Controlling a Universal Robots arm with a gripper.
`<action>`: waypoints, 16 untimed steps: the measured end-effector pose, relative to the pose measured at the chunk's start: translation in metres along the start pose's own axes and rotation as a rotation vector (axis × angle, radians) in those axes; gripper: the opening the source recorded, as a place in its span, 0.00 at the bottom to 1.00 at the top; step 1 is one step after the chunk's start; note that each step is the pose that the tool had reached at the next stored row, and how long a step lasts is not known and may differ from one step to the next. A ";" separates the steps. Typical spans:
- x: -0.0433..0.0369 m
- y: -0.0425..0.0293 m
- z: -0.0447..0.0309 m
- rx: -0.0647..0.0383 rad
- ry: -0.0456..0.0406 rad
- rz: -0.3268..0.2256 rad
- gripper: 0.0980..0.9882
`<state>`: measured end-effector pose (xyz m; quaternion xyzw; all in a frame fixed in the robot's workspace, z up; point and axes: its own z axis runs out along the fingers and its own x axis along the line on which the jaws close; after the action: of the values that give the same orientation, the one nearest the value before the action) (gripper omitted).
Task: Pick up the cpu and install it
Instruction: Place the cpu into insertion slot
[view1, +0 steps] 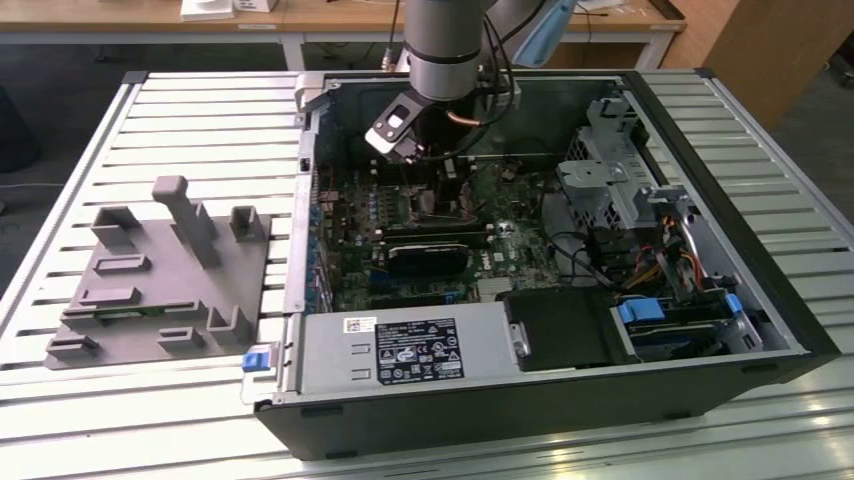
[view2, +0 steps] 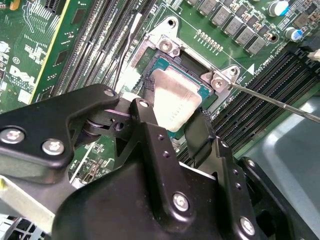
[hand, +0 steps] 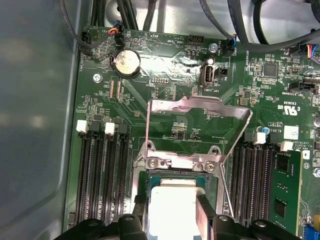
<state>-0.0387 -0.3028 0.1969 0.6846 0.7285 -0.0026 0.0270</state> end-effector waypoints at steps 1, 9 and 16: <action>0.0000 0.0000 0.0000 0.000 0.0000 0.000 0.45; -0.0001 0.0000 -0.0002 0.000 -0.0003 0.000 0.54; -0.0014 -0.0001 -0.0001 0.000 -0.0017 0.000 0.54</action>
<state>-0.0388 -0.3042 0.1970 0.6845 0.7285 -0.0033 0.0275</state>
